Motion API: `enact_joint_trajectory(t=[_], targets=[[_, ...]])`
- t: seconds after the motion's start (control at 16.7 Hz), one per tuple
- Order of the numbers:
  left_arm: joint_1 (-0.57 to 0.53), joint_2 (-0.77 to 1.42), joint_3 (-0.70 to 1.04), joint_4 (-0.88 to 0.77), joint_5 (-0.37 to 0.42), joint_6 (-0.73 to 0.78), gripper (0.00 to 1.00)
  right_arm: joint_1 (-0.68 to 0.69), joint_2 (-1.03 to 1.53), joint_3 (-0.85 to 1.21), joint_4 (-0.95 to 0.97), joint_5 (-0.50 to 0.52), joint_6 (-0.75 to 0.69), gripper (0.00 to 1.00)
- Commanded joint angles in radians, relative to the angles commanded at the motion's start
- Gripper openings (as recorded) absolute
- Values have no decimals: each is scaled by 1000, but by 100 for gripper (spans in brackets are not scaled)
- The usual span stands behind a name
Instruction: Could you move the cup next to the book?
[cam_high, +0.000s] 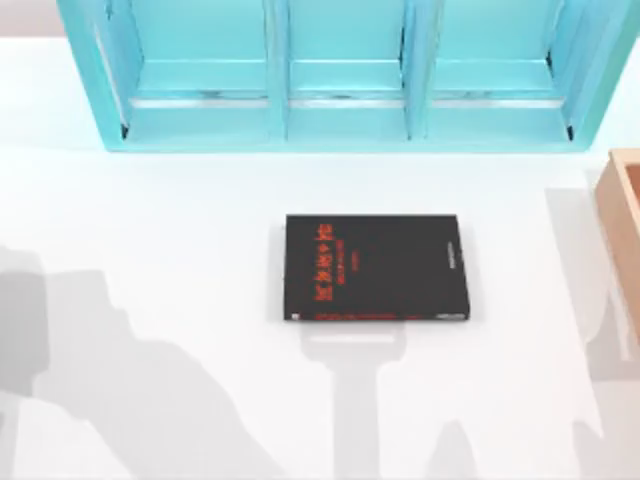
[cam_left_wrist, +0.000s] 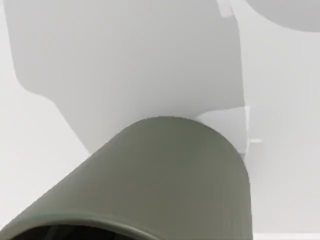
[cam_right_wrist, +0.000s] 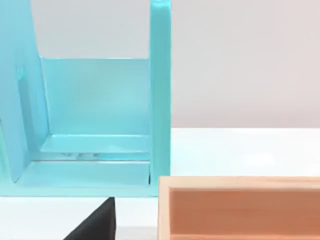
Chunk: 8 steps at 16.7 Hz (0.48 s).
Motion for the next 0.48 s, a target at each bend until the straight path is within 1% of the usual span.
enact_joint_trajectory(t=[0.48], targets=[[0, 0, 0, 0, 0, 0, 40, 0, 0, 0, 0, 0, 0, 100]])
